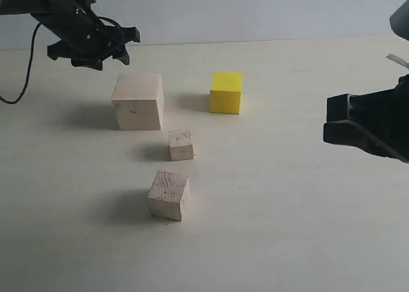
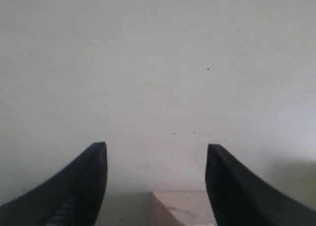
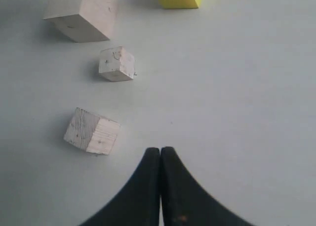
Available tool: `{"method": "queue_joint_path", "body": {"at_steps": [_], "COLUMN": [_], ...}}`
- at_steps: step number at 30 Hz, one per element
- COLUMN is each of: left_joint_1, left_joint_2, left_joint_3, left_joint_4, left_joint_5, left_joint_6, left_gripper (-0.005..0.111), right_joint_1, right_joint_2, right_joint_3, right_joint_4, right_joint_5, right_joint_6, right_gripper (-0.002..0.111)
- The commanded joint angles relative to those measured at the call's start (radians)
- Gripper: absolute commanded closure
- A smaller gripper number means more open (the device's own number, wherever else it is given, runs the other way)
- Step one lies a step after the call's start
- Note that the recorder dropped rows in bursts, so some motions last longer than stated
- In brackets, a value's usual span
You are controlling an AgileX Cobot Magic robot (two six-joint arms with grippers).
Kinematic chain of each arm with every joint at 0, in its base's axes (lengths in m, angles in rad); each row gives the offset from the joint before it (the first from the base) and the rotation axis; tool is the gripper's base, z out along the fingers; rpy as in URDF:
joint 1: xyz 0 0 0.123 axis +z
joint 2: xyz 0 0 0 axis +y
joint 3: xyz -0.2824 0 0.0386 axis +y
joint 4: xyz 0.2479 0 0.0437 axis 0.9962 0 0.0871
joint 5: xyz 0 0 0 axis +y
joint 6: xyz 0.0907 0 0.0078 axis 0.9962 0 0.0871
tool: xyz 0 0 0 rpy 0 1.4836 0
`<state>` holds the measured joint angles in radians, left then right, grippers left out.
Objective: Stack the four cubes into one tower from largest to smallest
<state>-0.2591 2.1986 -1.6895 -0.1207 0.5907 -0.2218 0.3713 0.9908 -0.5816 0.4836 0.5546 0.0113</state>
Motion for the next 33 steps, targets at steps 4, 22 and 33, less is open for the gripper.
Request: {"method": "queue_joint_path", "body": {"at_steps": [4,22,33], "left_joint_1": [-0.002,-0.031,0.034], "left_joint_2": [0.052,0.044,-0.118], "left_joint_3": [-0.031,-0.031,-0.031], "left_joint_4": [-0.104,-0.196,-0.15], "left_joint_5": [0.078,0.165,0.199], "left_joint_6": [0.004,0.109,0.111], "left_gripper": [0.049,0.049,0.049], "right_joint_1": [0.004,0.004,0.004], "right_joint_2": [0.004,0.004,0.093], "right_joint_3": [-0.008,-0.008,-0.034], "right_joint_4": [0.014,0.011,0.011], "right_joint_5": [0.007,-0.009,-0.247], "right_joint_6": [-0.011,-0.011,-0.073], "right_gripper": [0.108,0.108,0.058]}}
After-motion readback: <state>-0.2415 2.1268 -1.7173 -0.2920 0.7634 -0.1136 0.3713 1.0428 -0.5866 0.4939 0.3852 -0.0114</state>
